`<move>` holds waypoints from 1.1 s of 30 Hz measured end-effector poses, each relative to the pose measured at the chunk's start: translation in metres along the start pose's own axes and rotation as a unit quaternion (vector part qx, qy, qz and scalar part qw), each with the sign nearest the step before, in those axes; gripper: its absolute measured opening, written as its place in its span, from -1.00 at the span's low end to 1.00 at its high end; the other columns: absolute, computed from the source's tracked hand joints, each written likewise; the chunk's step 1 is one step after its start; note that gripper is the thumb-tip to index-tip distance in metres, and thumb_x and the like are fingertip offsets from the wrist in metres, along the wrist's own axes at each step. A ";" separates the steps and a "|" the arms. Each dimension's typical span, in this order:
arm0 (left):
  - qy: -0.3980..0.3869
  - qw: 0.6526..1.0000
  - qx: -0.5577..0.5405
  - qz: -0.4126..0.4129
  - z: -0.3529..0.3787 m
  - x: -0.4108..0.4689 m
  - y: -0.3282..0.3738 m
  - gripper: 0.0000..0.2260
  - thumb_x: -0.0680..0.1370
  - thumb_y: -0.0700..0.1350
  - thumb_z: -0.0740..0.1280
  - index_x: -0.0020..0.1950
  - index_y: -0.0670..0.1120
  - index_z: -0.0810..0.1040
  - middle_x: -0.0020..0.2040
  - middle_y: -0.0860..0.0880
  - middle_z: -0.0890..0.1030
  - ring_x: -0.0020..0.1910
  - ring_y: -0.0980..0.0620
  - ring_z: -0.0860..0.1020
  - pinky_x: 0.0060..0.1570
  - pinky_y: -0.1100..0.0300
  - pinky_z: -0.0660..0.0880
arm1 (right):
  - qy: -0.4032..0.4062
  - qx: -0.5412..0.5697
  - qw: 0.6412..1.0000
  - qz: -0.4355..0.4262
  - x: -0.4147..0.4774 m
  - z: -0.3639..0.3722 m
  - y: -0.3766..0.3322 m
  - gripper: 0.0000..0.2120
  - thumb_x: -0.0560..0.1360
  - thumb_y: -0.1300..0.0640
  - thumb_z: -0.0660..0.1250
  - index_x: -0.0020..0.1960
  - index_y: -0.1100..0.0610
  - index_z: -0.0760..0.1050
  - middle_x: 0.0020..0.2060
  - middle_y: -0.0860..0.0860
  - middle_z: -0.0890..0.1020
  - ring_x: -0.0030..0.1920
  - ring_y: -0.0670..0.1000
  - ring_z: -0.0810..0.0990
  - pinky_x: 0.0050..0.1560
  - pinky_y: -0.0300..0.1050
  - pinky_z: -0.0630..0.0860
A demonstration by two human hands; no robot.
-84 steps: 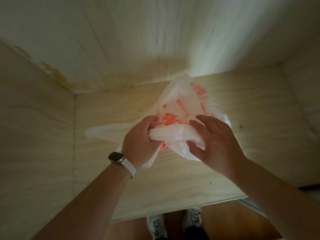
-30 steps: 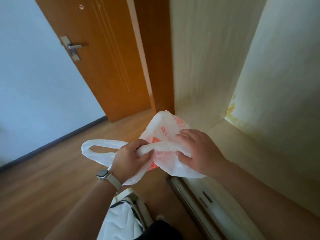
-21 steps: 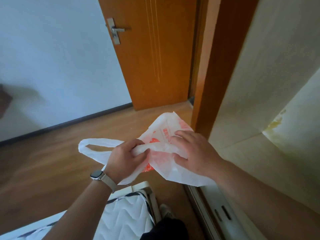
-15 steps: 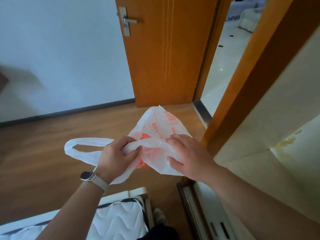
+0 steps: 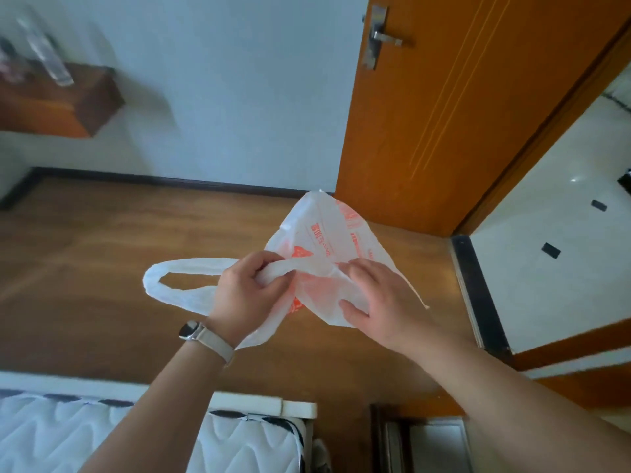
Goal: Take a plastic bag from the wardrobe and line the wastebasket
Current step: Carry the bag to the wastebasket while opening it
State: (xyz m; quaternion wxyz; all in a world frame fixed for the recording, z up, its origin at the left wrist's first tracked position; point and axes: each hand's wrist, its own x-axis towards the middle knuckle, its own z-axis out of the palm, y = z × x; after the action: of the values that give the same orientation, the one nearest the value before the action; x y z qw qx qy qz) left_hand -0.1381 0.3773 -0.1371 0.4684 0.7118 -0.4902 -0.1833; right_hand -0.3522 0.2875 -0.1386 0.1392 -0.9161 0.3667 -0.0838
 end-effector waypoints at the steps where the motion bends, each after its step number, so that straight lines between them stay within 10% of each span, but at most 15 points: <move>1: 0.011 1.000 -0.005 -0.006 -0.007 0.002 -0.002 -0.86 0.43 -0.17 0.46 -0.11 0.06 0.61 -0.24 0.14 0.64 -0.22 0.16 0.58 -0.27 0.37 0.47 | 0.012 0.014 1.000 -0.010 0.010 0.003 -0.004 -0.53 0.52 -0.08 0.30 0.38 0.00 0.31 0.30 -0.08 0.46 0.30 -0.03 0.41 0.32 -0.02 0.42; 13: 0.183 0.979 -0.013 -0.092 -0.086 0.004 -0.023 -0.92 0.45 -0.14 0.46 -0.13 0.03 0.62 -0.26 0.17 0.62 -0.27 0.17 0.58 -0.32 0.38 0.49 | 0.060 0.105 0.992 -0.033 0.129 0.035 -0.066 -0.42 0.44 -0.38 0.21 0.36 -0.15 0.23 0.35 -0.10 0.36 0.31 -0.02 0.33 0.29 0.18 0.41; 33: 0.334 0.905 0.109 -0.240 -0.043 0.213 -0.038 -0.91 0.45 -0.13 0.45 -0.11 0.05 0.61 -0.24 0.22 0.62 -0.22 0.19 0.57 -0.27 0.42 0.45 | -0.150 0.267 0.927 -0.215 0.388 0.051 -0.010 -0.54 0.53 -0.25 0.18 0.38 -0.18 0.22 0.29 -0.24 0.36 0.20 -0.24 0.26 0.18 0.03 0.53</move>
State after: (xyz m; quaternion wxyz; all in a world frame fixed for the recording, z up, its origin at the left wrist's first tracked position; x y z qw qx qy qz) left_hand 0.0096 0.2160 -0.1060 0.4662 0.8739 -0.1369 0.0126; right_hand -0.0547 0.0346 -0.1633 0.4104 -0.9039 0.0994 -0.0681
